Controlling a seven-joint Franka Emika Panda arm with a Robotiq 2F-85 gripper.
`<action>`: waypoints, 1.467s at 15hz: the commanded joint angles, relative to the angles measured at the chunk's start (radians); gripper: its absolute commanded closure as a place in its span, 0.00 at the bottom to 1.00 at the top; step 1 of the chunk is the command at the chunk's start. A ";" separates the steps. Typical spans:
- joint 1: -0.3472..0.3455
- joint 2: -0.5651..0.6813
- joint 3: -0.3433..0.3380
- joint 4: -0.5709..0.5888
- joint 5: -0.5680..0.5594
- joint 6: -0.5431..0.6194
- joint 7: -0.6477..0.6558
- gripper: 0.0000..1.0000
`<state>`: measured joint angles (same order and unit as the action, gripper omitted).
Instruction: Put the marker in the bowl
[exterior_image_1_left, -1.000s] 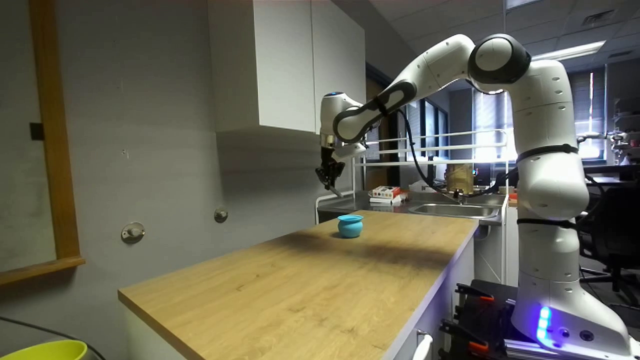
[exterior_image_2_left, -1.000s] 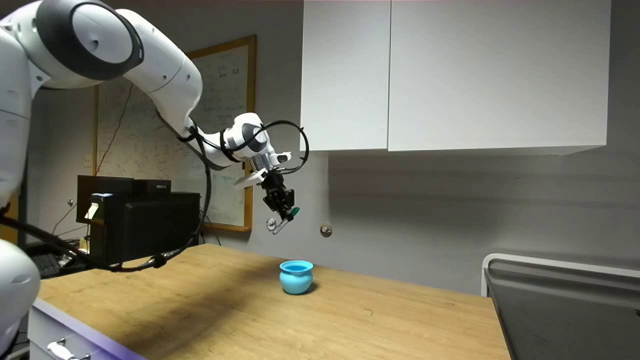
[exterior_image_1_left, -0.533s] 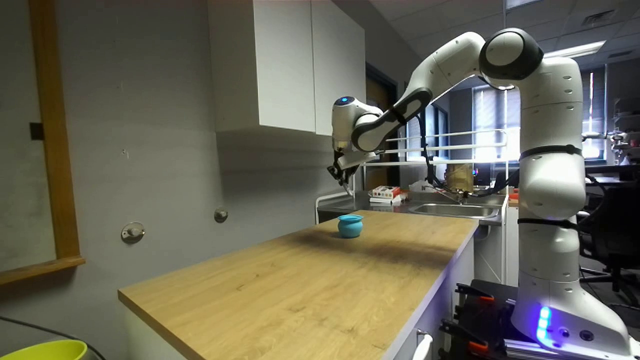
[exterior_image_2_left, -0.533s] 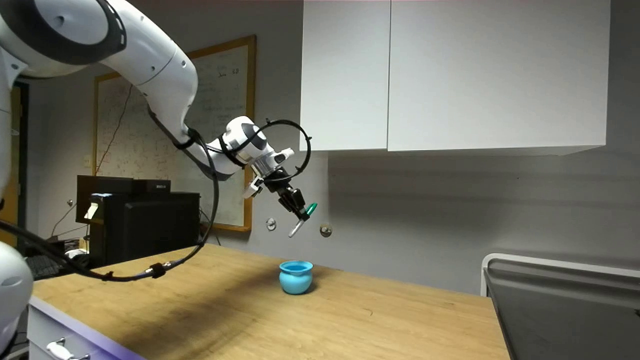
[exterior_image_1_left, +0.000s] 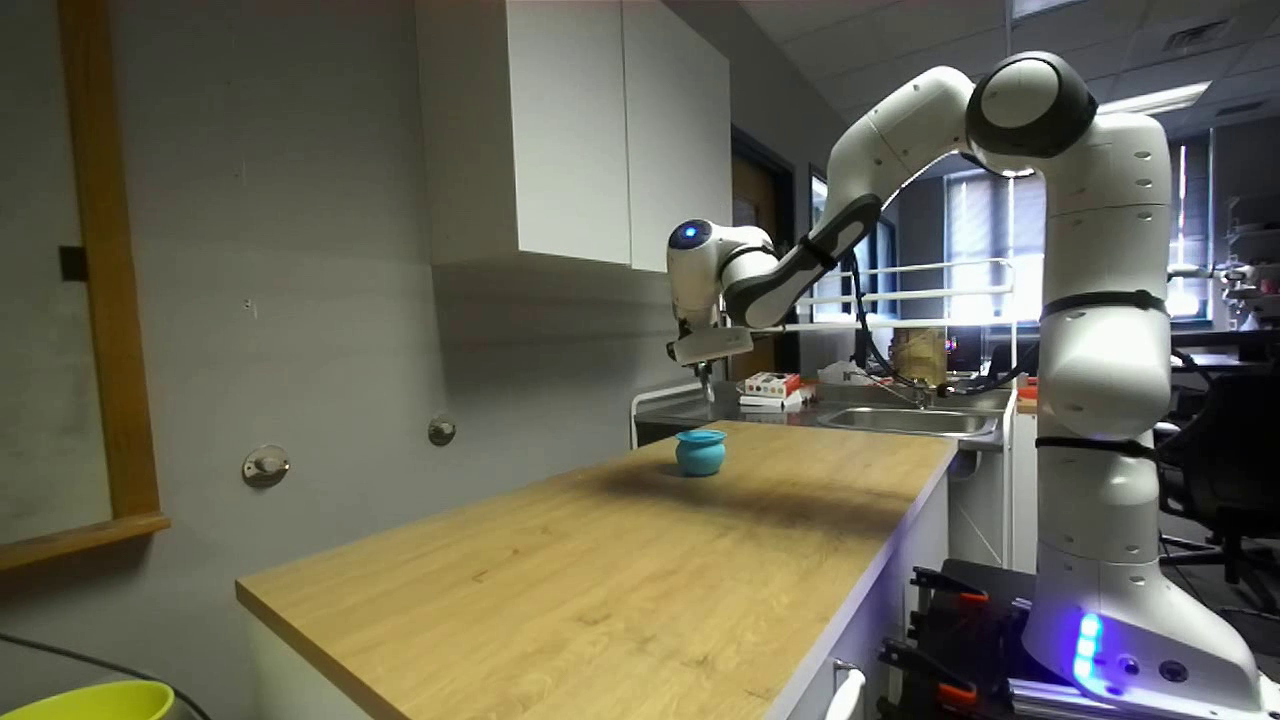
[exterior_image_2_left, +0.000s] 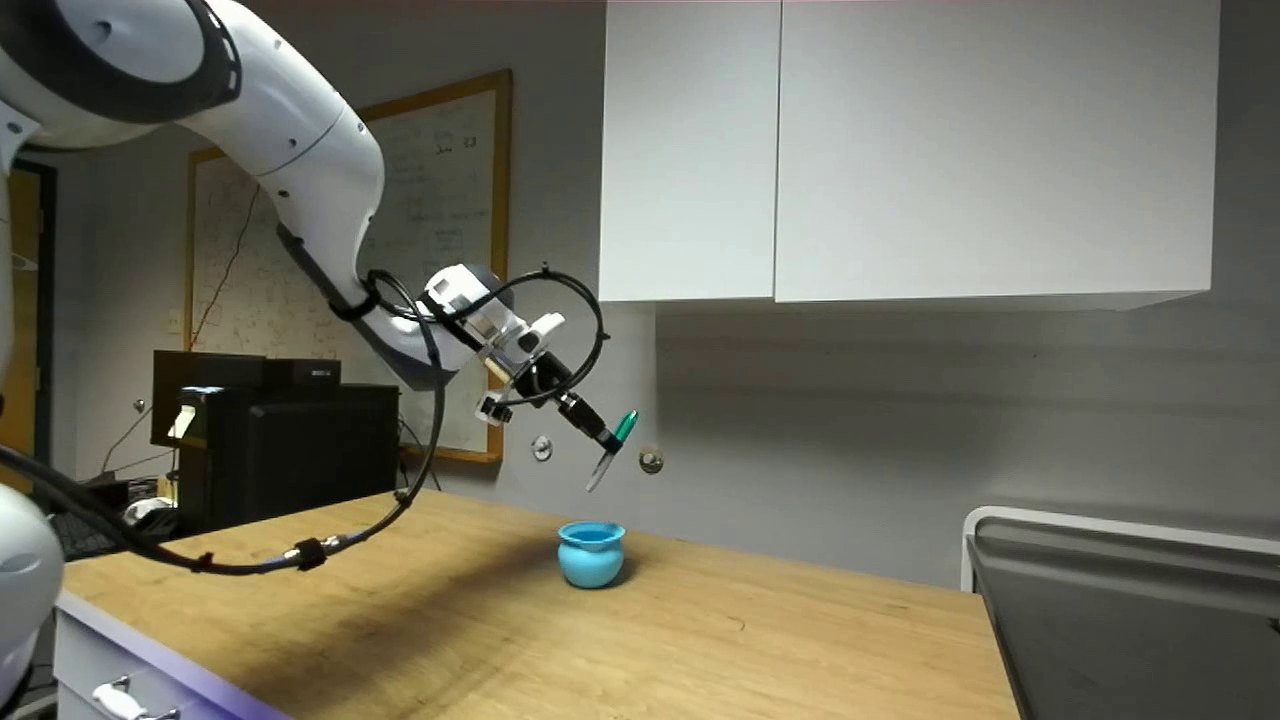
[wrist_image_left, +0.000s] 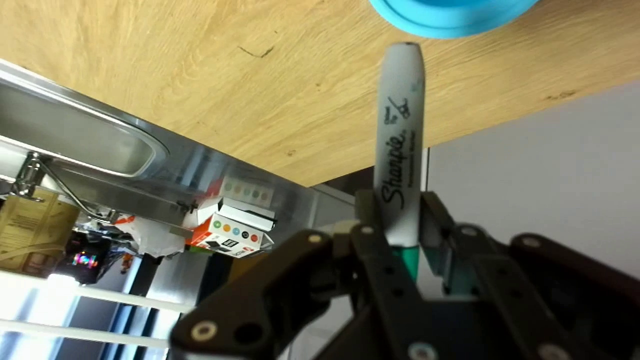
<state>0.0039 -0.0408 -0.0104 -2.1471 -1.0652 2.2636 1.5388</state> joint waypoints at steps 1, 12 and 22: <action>0.024 -0.006 0.044 -0.057 -0.113 -0.067 0.202 0.94; 0.052 0.085 0.066 -0.060 -0.301 -0.196 0.428 0.94; 0.064 0.209 0.072 -0.009 -0.339 -0.209 0.463 0.94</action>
<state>0.0577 0.1226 0.0558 -2.1908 -1.3779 2.0748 1.9735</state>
